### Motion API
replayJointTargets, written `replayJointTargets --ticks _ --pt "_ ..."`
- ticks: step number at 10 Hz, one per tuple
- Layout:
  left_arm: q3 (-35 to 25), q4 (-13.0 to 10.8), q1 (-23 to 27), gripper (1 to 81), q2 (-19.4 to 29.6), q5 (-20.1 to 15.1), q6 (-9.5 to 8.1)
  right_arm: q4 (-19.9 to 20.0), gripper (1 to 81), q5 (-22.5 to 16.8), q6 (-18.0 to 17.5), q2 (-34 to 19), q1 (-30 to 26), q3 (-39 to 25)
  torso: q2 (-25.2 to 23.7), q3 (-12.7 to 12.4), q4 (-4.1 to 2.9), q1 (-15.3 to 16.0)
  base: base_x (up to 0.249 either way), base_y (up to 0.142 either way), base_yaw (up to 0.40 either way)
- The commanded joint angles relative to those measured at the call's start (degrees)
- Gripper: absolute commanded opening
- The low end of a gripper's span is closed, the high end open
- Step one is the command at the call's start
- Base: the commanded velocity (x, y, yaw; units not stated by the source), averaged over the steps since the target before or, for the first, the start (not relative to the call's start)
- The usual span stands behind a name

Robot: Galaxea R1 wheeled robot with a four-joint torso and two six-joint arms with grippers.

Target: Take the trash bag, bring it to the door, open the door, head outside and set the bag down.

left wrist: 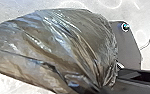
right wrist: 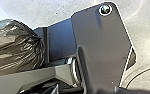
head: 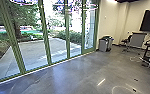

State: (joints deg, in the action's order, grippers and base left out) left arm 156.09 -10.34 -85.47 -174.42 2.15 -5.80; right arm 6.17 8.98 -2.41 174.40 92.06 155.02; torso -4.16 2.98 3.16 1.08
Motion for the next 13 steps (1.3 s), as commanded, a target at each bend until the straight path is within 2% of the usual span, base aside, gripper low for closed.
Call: replayJointTargets --ticks 1,6,13 --pt "-0.17 -0.47 2.98 1.0 0.39 -2.58 0.35 -0.37 81.1 -2.92 0.04 0.27 -2.45 -0.08 0.00 0.00 0.00 0.00 0.000 0.000 0.000" --pt "-0.08 -0.47 2.98 1.0 0.39 -2.58 0.35 -0.46 81.1 -2.92 0.04 0.45 -2.71 -0.08 0.00 0.00 0.00 0.00 0.000 0.000 0.000" --pt "-0.08 -0.39 2.98 1.0 0.56 -2.58 0.35 -0.46 81.1 -2.92 0.04 0.45 -2.63 -0.08 -0.05 -0.02 0.00 -0.13 0.125 0.000 0.000"
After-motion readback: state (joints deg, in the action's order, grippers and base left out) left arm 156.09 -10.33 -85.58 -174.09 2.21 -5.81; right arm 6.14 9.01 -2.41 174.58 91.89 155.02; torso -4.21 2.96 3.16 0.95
